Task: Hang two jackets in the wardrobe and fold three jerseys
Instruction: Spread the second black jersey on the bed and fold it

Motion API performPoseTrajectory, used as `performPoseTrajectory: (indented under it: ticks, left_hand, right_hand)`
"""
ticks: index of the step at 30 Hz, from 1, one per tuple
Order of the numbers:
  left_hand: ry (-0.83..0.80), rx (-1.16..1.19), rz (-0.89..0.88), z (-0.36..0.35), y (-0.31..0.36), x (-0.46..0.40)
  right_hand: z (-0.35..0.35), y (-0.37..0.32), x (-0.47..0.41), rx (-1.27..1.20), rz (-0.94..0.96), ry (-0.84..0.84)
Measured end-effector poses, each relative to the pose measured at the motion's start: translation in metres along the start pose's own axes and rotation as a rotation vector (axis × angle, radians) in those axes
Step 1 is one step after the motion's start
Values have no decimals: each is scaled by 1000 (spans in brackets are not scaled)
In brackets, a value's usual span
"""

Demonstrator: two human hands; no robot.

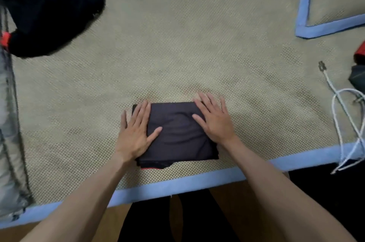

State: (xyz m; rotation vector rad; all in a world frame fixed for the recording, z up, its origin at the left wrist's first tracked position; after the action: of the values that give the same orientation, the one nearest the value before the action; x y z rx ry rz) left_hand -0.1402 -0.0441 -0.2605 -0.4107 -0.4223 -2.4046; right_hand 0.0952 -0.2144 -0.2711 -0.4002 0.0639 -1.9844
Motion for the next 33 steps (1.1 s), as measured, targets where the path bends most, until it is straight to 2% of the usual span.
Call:
performPoseTrajectory:
  ticks: [3, 5, 7, 10, 13, 18, 22, 27, 33]
  left_hand:
    - [-94, 49, 59, 20, 5, -13]
    - [-287, 279, 53, 45, 10, -23]
    - [-374, 500, 23, 84, 20, -31]
    - [-453, 651, -92, 154, 45, -33]
    - [-498, 643, -311, 243, 86, -30]
    - [-508, 567, -795, 388, 186, 18]
    - [-480, 513, -1120, 482, 258, 108]
    - [-518, 420, -1480, 548, 324, 244]
    - [-591, 393, -1836, 565, 378, 423]
  right_hand:
    - [20, -7, 0, -185, -50, -43]
    - [36, -6, 11, -363, -164, -93]
    - [54, -5, 26, -614, -327, -127]
    - [98, -4, 54, -898, -469, 14]
    - [194, -9, 97, -962, -533, 195]
    - [374, -55, 229, -872, -650, 566]
    - [460, -128, 348, -669, -756, 875]
    - [523, -234, 494, -466, -914, 1115]
    - [546, -385, 651, -284, -1101, 1290]
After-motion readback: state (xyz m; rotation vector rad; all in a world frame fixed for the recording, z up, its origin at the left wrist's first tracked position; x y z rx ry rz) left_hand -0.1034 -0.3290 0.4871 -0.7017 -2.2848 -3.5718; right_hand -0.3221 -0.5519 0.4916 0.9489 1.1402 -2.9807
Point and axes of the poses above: each hand's wrist, its own x-axis away from the middle knuckle, its own z-axis out of the back of the hand, y = z × x, the point moved 2 cm from there along -x, towards the middle knuckle
